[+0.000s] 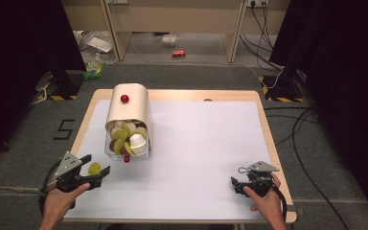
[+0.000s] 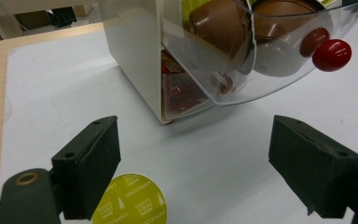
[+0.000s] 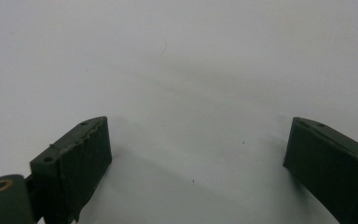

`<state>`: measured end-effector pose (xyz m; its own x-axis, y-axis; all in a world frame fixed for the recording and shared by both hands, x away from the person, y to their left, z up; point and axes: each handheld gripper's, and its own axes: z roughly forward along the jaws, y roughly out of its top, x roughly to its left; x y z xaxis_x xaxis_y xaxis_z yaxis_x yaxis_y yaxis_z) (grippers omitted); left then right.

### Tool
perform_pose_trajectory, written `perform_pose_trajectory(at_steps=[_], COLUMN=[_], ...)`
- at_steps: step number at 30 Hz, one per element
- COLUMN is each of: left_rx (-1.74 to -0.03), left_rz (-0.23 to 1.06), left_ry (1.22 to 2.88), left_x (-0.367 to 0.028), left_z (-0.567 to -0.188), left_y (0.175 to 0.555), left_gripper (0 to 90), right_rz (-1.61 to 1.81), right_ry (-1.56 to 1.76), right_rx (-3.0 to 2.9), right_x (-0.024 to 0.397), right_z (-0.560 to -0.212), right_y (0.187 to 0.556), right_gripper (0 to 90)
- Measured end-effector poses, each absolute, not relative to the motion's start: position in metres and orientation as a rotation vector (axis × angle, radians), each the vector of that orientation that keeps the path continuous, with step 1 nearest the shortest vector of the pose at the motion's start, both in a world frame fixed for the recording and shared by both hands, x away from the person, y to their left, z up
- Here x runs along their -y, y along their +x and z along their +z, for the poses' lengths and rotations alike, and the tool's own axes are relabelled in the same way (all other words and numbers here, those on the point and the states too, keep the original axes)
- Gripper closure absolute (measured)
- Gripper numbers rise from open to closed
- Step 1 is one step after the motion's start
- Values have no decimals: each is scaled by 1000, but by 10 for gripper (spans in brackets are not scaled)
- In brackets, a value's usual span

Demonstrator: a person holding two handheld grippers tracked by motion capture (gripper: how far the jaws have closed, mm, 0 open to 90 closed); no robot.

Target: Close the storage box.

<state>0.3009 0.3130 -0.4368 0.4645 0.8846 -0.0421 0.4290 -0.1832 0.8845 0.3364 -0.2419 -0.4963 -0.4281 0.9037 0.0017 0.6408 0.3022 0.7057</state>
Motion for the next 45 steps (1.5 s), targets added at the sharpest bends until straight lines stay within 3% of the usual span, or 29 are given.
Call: perform_pose_trajectory(at_steps=[45], left_rx=[-1104], left_rz=[663], left_ry=[1741], left_x=[-303], left_z=[-413], left_y=[321], left_gripper=[151], right_rz=[900], right_ry=[1380], right_rx=[-2178], right_x=[242], right_z=[-496], right_y=[336], right_gripper=[74])
